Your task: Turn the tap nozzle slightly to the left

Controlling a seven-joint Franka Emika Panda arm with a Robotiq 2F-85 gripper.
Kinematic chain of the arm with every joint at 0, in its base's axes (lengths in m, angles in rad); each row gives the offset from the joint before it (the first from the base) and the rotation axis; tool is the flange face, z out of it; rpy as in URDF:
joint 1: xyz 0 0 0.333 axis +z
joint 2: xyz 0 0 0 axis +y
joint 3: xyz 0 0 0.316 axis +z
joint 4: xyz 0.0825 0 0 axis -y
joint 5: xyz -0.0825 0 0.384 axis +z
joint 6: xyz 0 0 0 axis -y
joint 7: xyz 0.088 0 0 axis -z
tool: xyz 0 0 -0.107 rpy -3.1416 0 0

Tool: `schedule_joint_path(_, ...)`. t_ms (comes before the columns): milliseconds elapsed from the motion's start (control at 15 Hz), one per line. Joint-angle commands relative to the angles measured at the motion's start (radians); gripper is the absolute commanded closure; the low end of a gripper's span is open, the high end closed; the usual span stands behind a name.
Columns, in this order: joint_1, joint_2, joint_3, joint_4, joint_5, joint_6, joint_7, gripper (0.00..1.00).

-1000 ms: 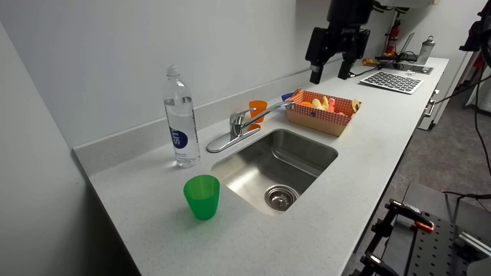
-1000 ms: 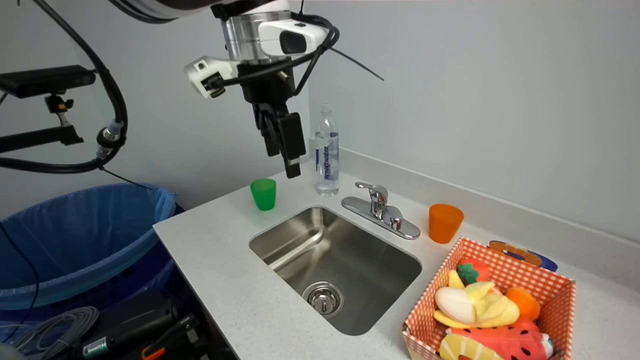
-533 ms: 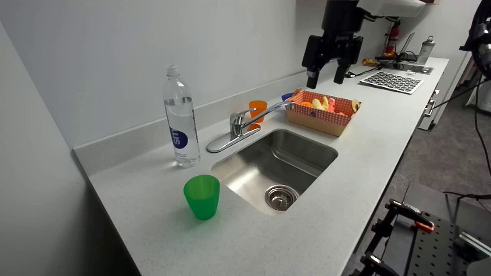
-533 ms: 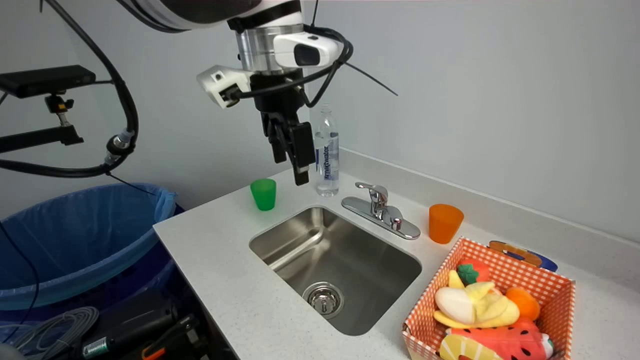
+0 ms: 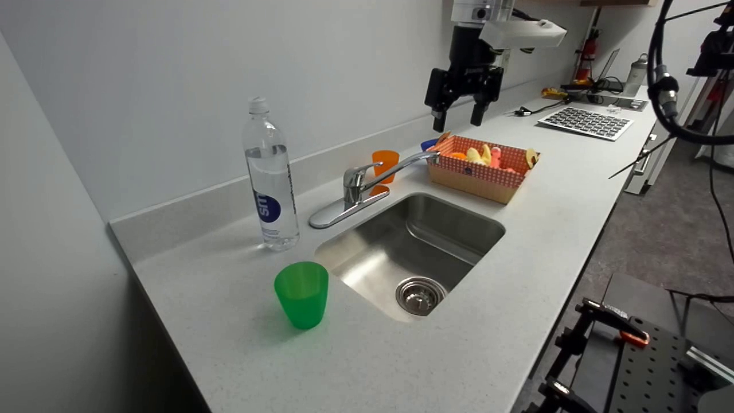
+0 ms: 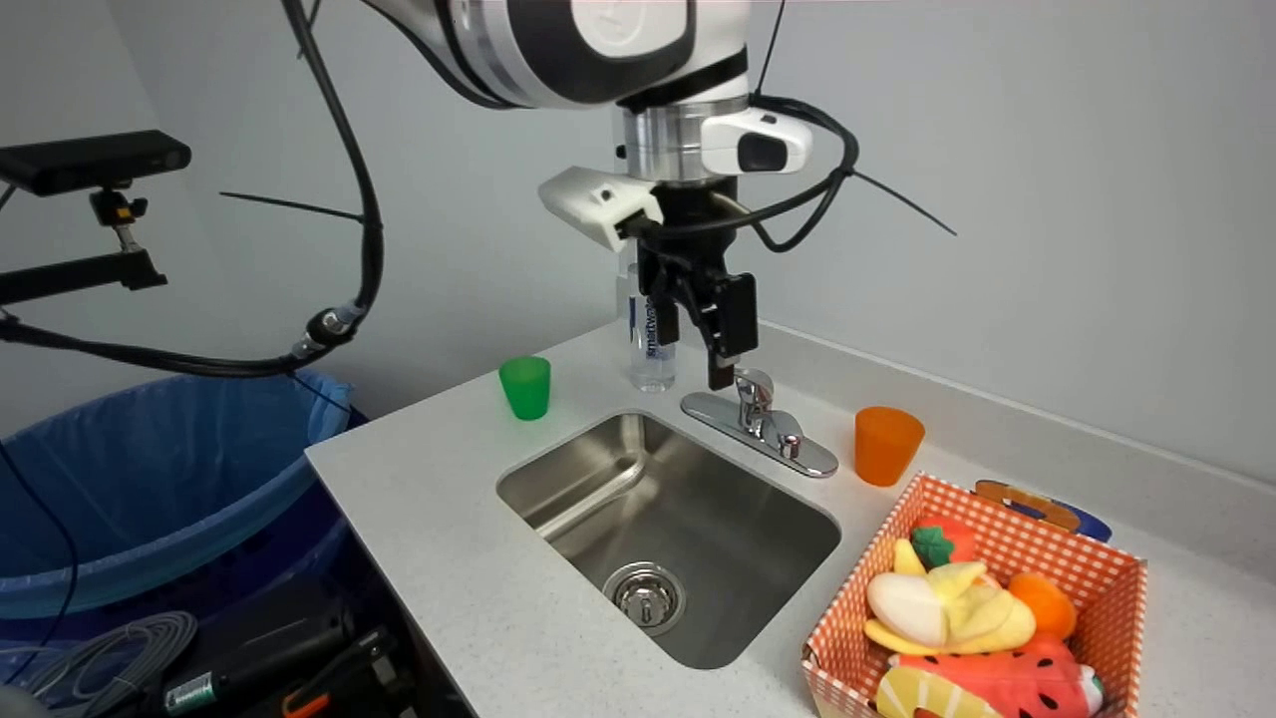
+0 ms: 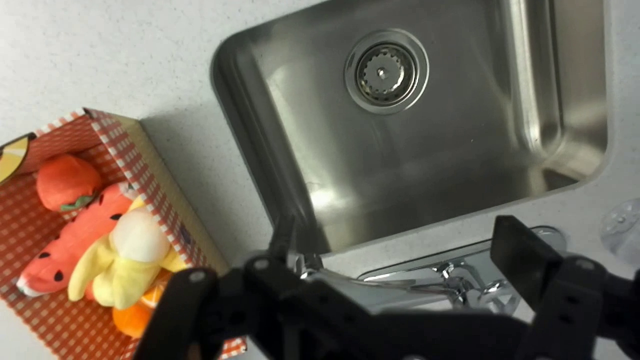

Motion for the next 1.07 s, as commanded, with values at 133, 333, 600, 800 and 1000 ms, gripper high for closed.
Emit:
schedule_joint_path(133,-0.009,0.234,-0.03,0.216,-0.063,0.043,0.059,0.0)
schedule_joint_path(333,-0.005,0.331,-0.054,0.3,-0.09,0.054,0.122,0.0)
schedule_joint_path(600,0.002,0.438,-0.083,0.405,-0.092,0.033,0.182,0.0)
schedule_joint_path(800,0.011,0.482,-0.092,0.438,-0.093,0.032,0.191,0.0)
schedule_joint_path(1000,0.019,0.515,-0.098,0.454,-0.1,0.03,0.197,0.0)
